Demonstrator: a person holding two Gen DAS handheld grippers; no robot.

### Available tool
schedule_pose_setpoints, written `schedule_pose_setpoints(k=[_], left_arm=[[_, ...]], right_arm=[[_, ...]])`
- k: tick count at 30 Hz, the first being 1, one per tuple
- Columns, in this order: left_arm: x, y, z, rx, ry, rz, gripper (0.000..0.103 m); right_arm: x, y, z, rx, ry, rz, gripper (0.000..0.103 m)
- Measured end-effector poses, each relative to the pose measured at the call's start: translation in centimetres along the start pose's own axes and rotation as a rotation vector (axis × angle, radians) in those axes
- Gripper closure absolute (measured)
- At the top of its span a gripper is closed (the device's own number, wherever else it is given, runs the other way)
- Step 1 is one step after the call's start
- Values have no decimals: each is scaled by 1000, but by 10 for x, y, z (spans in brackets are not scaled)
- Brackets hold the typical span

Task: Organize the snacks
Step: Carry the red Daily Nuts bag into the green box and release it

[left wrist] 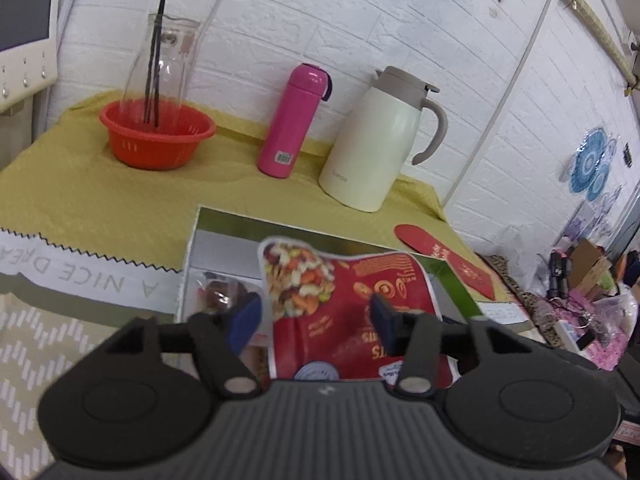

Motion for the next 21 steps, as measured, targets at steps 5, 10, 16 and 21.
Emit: schedule_pose_setpoints(k=[5,10,16,21], left_arm=[[-1,-2,-2,144,31,57,17],[-1,-3,-11,173,43,64,17],[1,7,-35,171,67,72,17],[-1,19,-63,161,93,76,16]], right_arm=[[-8,-9,0,-68,16,-116,0],[-8,-14,-7,-55,8,-120,0],[-1,-23,-25,-53,17,-114,0],[4,-35,-47,-57,39,-129,0]])
Point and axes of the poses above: each gripper's, at about its wrist camera, not at the fingertips, and z roughly the way its jaws point, y to its right, x to its top, the point moved 2 cm from there along z, roughly the way its jaws point, and after that the axes turned 2 degrees about -z, right-handed, at the moved point
